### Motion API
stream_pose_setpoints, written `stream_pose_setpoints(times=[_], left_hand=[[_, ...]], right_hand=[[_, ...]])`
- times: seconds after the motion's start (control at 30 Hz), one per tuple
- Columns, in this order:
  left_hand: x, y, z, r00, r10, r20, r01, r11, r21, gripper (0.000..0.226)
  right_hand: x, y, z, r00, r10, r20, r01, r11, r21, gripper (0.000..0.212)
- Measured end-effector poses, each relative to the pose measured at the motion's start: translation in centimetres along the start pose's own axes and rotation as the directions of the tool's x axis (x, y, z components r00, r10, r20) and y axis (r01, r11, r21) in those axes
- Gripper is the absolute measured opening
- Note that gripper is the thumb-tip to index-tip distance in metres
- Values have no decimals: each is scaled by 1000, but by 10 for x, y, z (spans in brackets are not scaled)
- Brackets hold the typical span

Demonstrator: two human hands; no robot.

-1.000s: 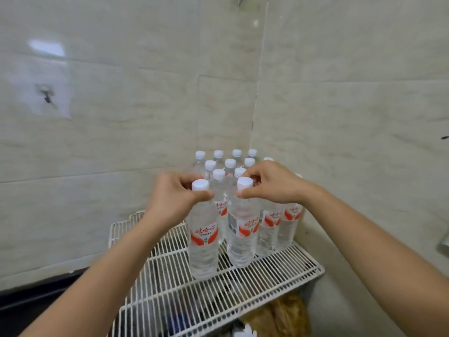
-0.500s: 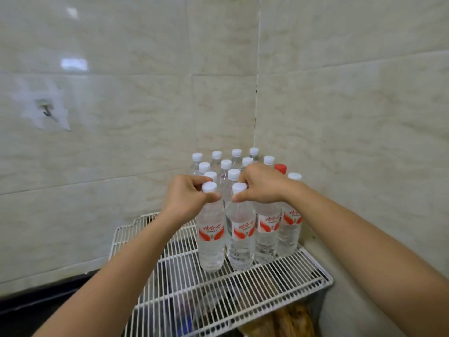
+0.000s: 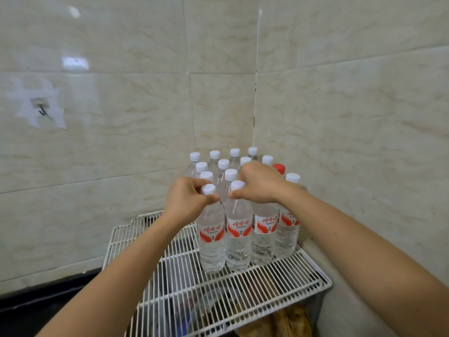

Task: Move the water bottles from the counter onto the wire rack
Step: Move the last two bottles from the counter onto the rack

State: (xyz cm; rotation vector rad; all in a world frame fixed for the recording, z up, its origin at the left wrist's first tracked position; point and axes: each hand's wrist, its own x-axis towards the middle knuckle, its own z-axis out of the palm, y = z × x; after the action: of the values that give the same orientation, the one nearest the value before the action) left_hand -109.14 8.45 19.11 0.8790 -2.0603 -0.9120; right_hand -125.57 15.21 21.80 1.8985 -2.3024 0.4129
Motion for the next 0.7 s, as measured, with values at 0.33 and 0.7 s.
stream_pose_setpoints(times=[0.33, 0.7], left_hand=[[1, -11, 1, 999, 37, -38, -37, 999, -19, 17], [-7, -31, 11, 977, 181, -112, -174, 982, 69, 43]], right_hand=[[-1, -7, -3, 999, 21, 27, -19, 998, -54, 41], [-11, -8, 1, 997, 29, -74, -26, 999, 40, 32]])
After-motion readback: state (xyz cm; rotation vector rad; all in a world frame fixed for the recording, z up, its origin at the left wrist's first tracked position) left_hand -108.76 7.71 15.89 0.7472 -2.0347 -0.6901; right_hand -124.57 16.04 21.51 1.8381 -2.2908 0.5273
